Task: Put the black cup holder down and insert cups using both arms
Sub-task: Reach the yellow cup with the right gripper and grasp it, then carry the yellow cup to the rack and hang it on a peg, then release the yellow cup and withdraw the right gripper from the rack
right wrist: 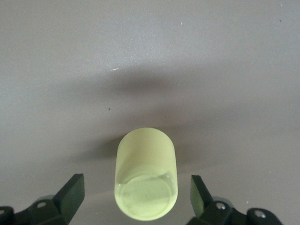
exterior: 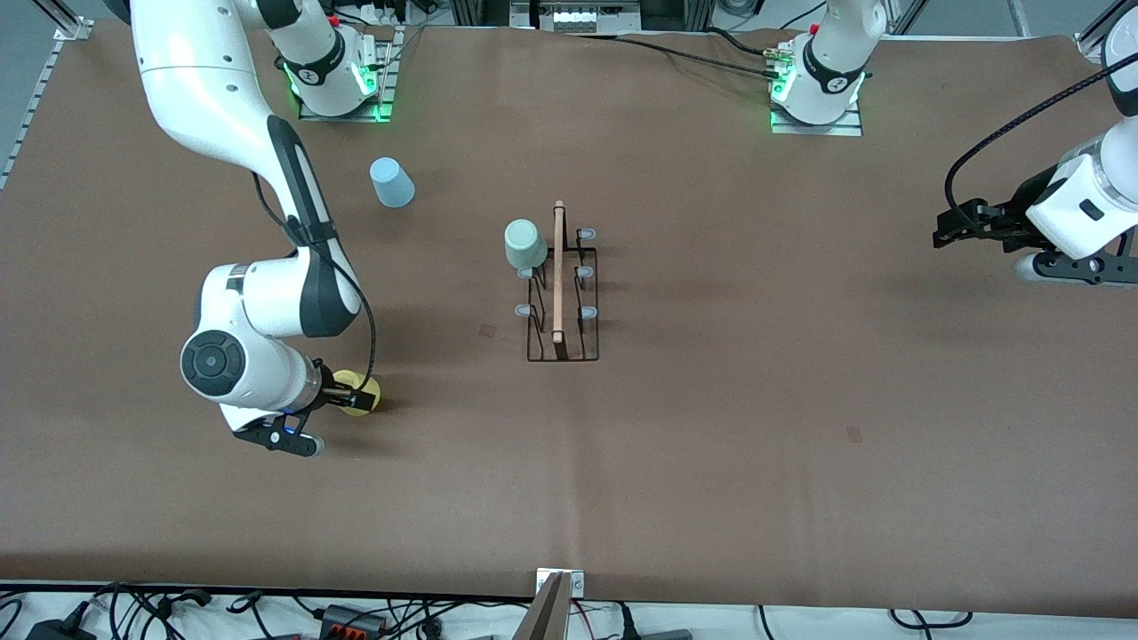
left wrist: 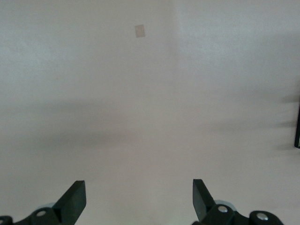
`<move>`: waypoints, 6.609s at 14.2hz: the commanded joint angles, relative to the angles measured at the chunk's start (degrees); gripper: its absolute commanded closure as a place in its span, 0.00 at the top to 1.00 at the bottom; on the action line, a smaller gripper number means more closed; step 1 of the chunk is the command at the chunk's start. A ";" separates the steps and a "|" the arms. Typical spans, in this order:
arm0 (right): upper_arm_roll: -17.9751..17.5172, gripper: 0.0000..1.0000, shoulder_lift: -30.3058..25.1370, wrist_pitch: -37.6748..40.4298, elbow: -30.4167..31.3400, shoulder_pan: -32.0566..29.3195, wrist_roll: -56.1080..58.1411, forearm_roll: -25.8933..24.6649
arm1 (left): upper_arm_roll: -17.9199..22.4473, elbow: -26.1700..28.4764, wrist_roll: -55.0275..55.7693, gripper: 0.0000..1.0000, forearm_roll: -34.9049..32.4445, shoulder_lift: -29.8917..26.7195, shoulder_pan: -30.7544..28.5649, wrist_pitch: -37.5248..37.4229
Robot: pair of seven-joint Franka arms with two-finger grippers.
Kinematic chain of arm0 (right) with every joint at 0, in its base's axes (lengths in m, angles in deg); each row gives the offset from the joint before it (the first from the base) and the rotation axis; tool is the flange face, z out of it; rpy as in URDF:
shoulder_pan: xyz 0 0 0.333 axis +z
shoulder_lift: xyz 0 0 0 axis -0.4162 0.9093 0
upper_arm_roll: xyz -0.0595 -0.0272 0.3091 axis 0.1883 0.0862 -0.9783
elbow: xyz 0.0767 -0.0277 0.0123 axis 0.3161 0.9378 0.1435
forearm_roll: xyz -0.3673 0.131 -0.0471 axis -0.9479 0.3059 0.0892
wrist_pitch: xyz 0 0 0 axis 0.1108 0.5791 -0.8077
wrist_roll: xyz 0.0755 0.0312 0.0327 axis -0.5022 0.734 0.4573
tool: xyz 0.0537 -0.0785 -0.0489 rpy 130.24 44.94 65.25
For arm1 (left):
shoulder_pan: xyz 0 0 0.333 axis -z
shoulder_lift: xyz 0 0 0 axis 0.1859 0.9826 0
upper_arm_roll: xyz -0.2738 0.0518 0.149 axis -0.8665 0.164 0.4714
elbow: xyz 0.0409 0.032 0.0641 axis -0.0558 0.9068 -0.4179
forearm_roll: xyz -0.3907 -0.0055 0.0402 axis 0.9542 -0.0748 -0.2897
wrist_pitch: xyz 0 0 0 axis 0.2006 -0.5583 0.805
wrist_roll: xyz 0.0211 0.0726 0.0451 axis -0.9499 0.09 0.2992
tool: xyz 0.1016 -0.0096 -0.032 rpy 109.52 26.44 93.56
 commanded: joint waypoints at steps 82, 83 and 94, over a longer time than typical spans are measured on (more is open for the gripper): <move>18.85 1.00 -11.14 26.56 -18.24 11.01 10.16 6.21 | 0.20 -1.39 11.54 1.00 -1.89 0.45 -0.63 1.51; 17.54 1.00 -11.67 26.47 -18.15 8.56 10.07 6.12 | 0.20 -1.39 11.54 1.00 -1.89 0.45 -0.63 1.51; -11.39 1.00 -31.01 13.98 5.41 -22.48 20.86 -4.95 | 0.28 -1.39 11.54 1.00 -1.89 0.53 -0.63 1.51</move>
